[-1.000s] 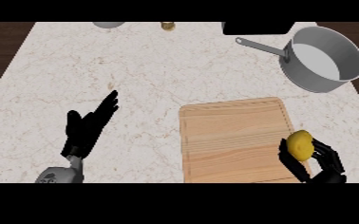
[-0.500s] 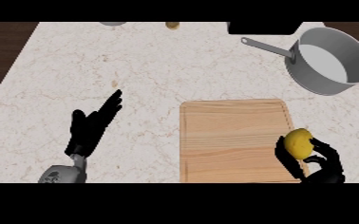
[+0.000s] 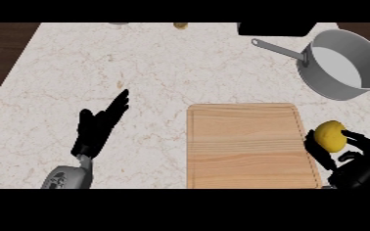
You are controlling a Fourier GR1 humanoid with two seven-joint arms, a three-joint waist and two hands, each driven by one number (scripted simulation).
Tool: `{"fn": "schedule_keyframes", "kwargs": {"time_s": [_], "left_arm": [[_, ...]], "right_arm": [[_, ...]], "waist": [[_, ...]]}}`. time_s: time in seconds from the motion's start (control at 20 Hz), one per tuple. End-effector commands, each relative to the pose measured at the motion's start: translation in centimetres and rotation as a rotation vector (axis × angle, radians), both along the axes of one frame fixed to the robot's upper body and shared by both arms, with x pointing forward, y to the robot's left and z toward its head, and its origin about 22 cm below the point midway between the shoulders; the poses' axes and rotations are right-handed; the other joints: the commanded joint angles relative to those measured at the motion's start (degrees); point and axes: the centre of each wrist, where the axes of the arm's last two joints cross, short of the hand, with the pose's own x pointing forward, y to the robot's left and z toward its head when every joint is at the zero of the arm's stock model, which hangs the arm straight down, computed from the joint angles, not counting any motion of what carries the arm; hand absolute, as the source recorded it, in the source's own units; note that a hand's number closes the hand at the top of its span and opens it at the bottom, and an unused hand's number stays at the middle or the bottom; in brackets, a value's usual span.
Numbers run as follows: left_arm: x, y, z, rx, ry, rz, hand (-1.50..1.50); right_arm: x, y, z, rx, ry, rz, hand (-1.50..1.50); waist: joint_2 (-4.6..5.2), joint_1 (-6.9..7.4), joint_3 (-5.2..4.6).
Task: Pick the lemon from the cutting board and place it in the pot
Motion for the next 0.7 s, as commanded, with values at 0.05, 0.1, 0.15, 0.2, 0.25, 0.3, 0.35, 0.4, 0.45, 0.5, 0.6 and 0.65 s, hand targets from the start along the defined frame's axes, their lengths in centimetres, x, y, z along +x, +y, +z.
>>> {"fn": "schedule_keyframes", "kwargs": {"time_s": [0.05, 0.1, 0.15, 0.2, 0.25, 0.3, 0.35, 0.4, 0.45, 0.5, 0.6, 0.65], "left_arm": [[0.4, -0.3, 0.4, 0.004, -0.014, 0.014, 0.00], [-0.1, -0.2, -0.3, -0.003, 0.010, -0.006, 0.00], [0.2, 0.1, 0.3, 0.009, -0.009, -0.004, 0.00], [0.3, 0.8, -0.1, 0.006, 0.008, 0.010, 0.00], [-0.3, -0.6, -0.6, -0.005, 0.006, -0.013, 0.00], [0.2, -0.1, 0.4, 0.004, 0.009, -0.014, 0.00], [0.4, -0.6, 0.2, -0.005, 0.002, -0.029, 0.00], [0.8, 0.2, 0.9, 0.007, -0.015, -0.015, 0.00], [0.5, 0.6, 0.1, -0.010, 0.005, -0.024, 0.00], [0.5, -0.3, 0.2, 0.003, 0.011, -0.021, 0.00], [-0.4, -1.3, -1.4, -0.005, 0.014, -0.005, 0.00], [-0.2, 0.3, -0.5, -0.002, -0.007, -0.014, 0.00]], "right_arm": [[3.4, -3.6, 3.9, -0.037, 0.072, -0.034, 1.50], [4.3, -3.8, 5.1, -0.035, 0.082, -0.031, 1.50], [6.0, -4.7, 6.8, -0.046, 0.098, -0.037, 1.50], [6.2, -4.8, 7.9, -0.042, 0.141, -0.022, 1.50], [7.7, -4.7, 9.5, -0.040, 0.149, -0.023, 1.50], [8.4, -4.8, 9.9, -0.041, 0.225, -0.023, 1.50], [10.4, -4.6, 11.7, -0.023, 0.238, -0.038, 1.50], [11.6, -4.9, 13.8, -0.031, 0.259, -0.051, 1.50], [12.3, -3.9, 14.3, -0.037, 0.305, -0.060, 1.50], [13.5, -4.0, 16.1, -0.039, 0.349, -0.062, 1.50], [14.9, -3.5, 18.5, -0.044, 0.425, -0.060, 1.50], [16.6, -3.0, 18.6, -0.020, 0.448, -0.072, 1.50]], "waist": [[-0.11, 0.08, -0.10], [-0.17, 0.15, -0.12], [-0.13, 0.58, -0.05], [-0.23, -0.10, -0.12], [-0.27, 0.67, -0.11], [-0.31, 1.04, -0.04], [-0.10, 1.21, 0.07], [-0.19, 1.47, 0.10], [-0.24, 0.68, 0.19], [-0.24, 1.11, 0.21], [-0.28, 0.40, 0.31], [-0.07, 1.49, 0.41]]}}
